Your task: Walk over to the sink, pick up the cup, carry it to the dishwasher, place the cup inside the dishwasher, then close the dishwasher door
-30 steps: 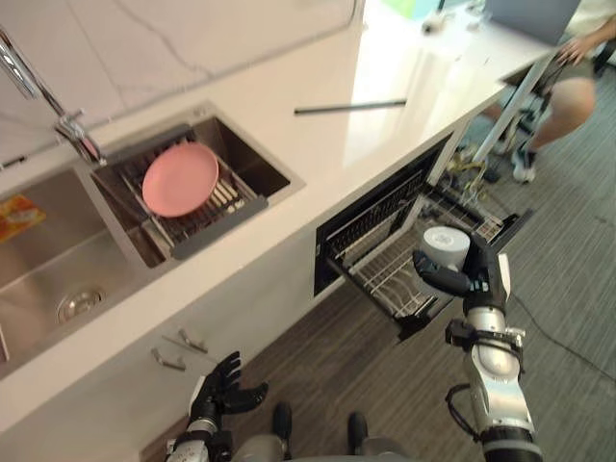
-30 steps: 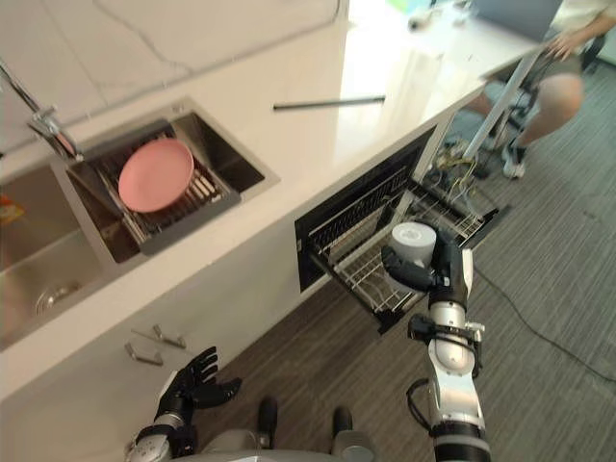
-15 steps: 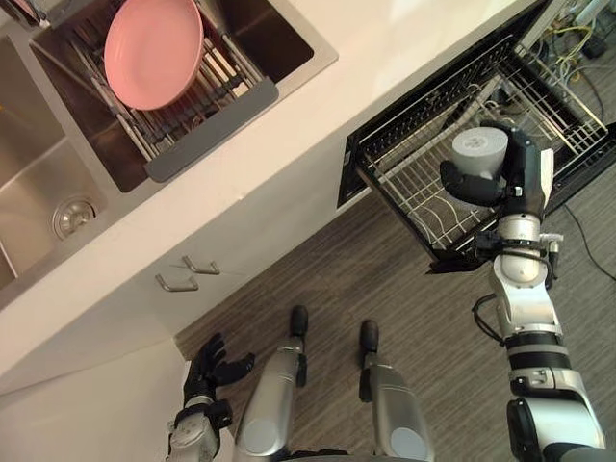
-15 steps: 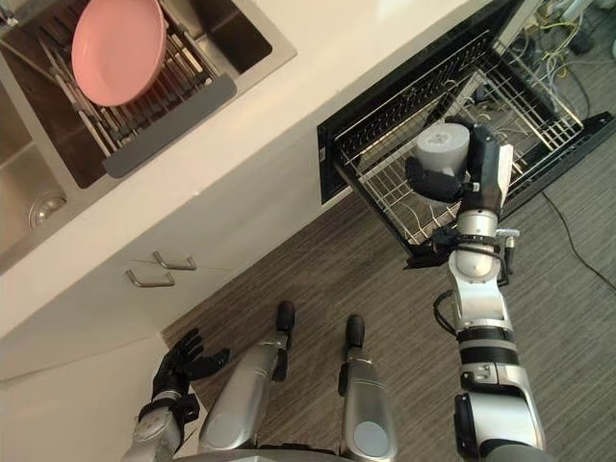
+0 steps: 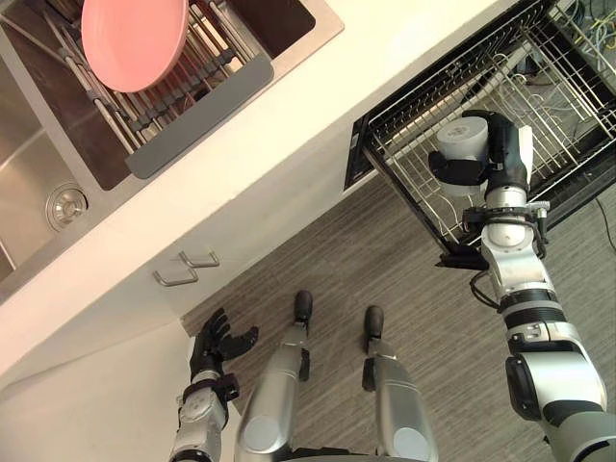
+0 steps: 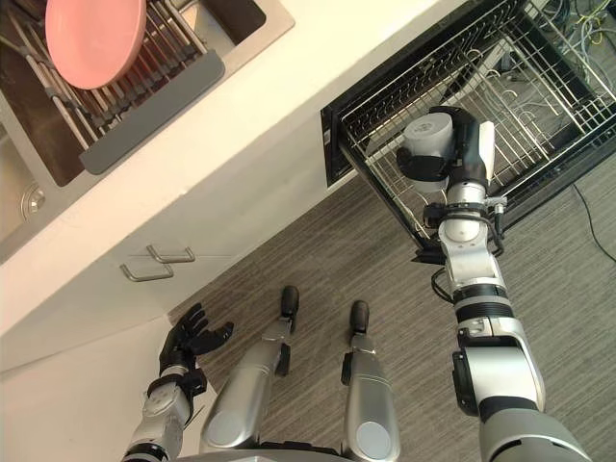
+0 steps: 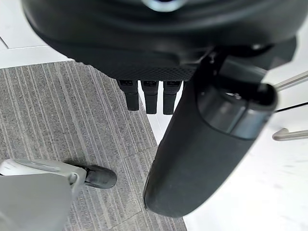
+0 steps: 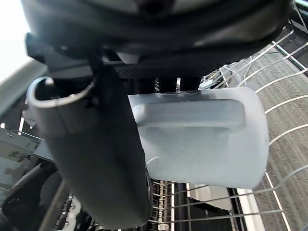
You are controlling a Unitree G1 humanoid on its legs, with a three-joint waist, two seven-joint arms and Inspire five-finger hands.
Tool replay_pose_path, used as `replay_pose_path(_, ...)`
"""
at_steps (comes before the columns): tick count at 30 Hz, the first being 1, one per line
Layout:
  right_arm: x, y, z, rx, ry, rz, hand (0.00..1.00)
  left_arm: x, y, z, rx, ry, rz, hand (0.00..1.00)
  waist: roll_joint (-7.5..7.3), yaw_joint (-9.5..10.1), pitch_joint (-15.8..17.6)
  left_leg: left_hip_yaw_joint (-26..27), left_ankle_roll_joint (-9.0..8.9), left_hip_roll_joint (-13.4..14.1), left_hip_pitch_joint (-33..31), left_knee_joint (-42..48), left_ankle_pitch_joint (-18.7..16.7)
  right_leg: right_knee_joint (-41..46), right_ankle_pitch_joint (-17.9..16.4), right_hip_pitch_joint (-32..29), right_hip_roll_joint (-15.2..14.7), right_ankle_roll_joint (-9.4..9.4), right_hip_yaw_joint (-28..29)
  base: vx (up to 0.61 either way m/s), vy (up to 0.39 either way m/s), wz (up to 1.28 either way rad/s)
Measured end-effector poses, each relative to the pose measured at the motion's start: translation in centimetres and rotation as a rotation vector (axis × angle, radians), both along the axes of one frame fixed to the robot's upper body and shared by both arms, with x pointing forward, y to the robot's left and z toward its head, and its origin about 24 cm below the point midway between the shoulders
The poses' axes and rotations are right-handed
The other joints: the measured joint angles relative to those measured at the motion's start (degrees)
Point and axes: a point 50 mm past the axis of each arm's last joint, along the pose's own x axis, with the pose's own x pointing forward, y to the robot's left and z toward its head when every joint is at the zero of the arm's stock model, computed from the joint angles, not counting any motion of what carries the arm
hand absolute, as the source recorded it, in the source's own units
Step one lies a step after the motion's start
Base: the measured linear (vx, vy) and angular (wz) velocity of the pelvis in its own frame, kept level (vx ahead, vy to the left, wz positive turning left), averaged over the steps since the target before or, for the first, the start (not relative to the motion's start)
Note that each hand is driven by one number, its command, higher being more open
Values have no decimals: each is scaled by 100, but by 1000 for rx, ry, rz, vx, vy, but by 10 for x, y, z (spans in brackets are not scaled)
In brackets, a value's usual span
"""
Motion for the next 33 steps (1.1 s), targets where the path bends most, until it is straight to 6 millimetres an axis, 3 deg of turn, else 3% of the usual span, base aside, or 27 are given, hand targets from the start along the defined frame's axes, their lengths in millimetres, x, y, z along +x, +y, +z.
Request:
replay_pose_path(13,2,2,-15,76,46,-19,90,9,-9,4,-28,-27,1,90,2,-7,1,17,-26,11,202,-169,82,2,11,128,7,-18,-11,-18,-4,0)
replay_pose_path(18,-6,7,-24,124,27,-10,90,10,-9,4,-30,-30,0,90,1,4,1,21,-30,19,337,-208,92,-4,10,256,9,-19,-23,0,0,0)
replay_pose_path(25,-53,31,-36,219,-113,56,90,7,-7,2,-39,-15,15,90,-52,-16,-20,4,-10,51,953,-206,-76,-153,-36,958,40,-59,-98,0,0,0)
replay_pose_path(30,-91,34,-67,272,-90,26,90,-13,9,-8,-28,50,79,90,-382,-113,-227,-34,-8,45,1356,-317,-118,-156,-210,1330,41,-63,-172,35,-15,6)
replay_pose_path(33,-116,28,-85,298,-51,-20,90,-37,13,-23,-18,156,77,90,-573,-197,-388,-122,-18,-5,1651,-321,-199,-195,-331,1687,-3,-43,-265,110,-2,16)
